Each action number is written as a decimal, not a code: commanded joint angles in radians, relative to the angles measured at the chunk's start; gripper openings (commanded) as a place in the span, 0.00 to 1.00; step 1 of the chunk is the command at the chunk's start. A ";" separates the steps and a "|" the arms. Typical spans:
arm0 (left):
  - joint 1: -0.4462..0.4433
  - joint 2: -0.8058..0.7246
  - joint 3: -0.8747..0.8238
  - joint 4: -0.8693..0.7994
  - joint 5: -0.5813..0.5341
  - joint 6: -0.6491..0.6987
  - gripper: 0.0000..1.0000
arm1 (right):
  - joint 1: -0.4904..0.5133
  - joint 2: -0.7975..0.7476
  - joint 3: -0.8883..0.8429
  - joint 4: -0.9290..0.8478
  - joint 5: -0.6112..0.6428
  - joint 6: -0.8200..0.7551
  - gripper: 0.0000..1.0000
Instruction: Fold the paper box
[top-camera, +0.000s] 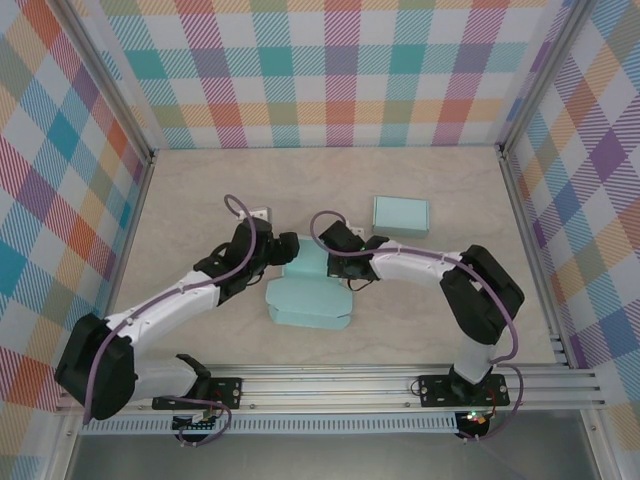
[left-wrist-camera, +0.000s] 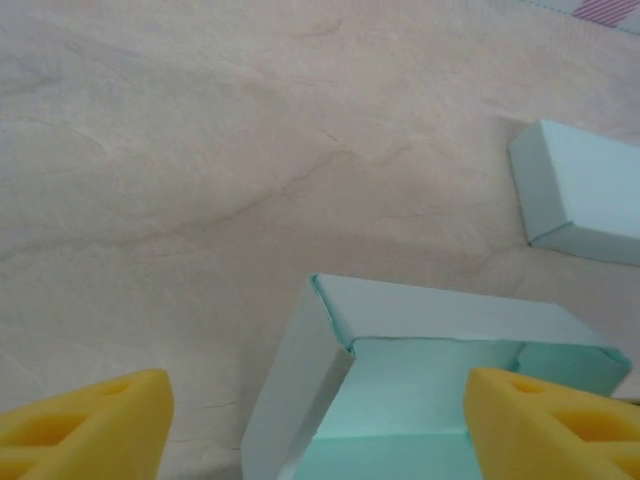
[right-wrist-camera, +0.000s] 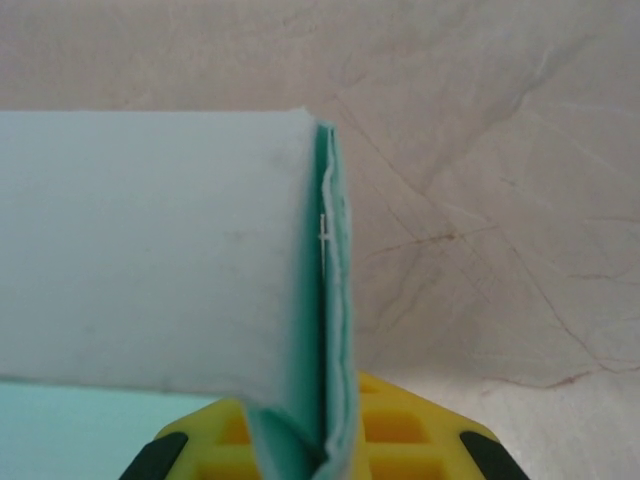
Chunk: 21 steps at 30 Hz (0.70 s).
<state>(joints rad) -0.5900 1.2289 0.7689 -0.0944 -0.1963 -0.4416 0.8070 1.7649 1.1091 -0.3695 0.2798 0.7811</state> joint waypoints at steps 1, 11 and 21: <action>0.009 -0.052 0.037 -0.082 0.066 0.019 0.78 | -0.061 -0.033 0.033 -0.131 -0.211 -0.073 0.00; -0.065 0.065 0.079 -0.244 0.056 0.073 0.66 | -0.083 -0.025 0.067 -0.247 -0.215 -0.120 0.00; -0.175 0.240 0.134 -0.345 -0.143 0.077 0.45 | -0.083 -0.021 0.065 -0.242 -0.218 -0.098 0.00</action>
<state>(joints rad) -0.7399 1.4395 0.8654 -0.3920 -0.2512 -0.3702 0.7204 1.7569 1.1549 -0.5922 0.0734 0.6724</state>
